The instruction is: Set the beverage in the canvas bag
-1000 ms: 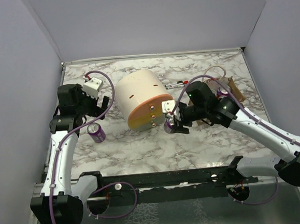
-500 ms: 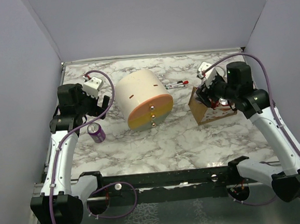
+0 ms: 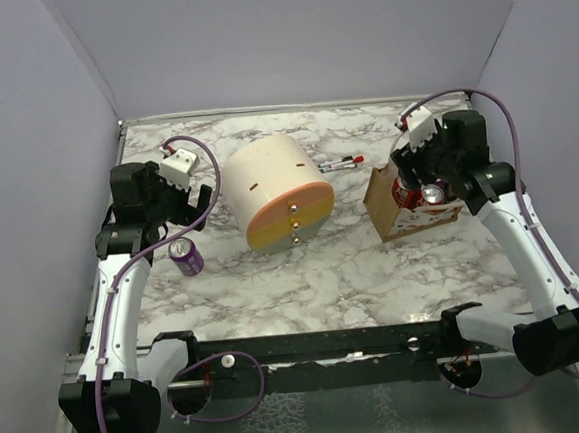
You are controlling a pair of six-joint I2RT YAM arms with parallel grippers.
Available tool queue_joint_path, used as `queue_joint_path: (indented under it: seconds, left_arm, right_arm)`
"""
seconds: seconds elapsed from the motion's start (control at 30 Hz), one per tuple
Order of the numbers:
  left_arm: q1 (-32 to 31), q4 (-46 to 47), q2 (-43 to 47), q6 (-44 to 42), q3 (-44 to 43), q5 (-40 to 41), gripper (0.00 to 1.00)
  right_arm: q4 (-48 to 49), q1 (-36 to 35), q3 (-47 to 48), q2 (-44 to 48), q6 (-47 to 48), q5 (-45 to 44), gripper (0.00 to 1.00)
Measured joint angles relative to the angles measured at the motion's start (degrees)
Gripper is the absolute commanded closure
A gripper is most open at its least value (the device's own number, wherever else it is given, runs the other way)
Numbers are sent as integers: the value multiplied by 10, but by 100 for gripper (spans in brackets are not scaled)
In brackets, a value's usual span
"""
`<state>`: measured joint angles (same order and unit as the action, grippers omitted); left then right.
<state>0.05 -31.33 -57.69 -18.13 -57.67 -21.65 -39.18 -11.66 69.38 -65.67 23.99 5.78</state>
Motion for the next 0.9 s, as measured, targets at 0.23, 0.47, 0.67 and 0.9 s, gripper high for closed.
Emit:
queue_joint_path:
  seconds: [0.23, 0.47, 0.67, 0.9]
  left_arm:
    - [0, 0, 6, 3, 0, -1, 1]
    - [0, 0, 7, 3, 1, -4, 1]
    - [0, 4, 7, 3, 9, -8, 1]
    - [0, 4, 7, 3, 10, -12, 1]
  right_arm:
    - [-5, 2, 2, -47, -9, -7, 86]
    - [-15, 4, 9, -58, -14, 12, 87]
    - [-22, 8, 15, -66, -19, 50, 87]
    - [-34, 13, 18, -84, -28, 90, 88]
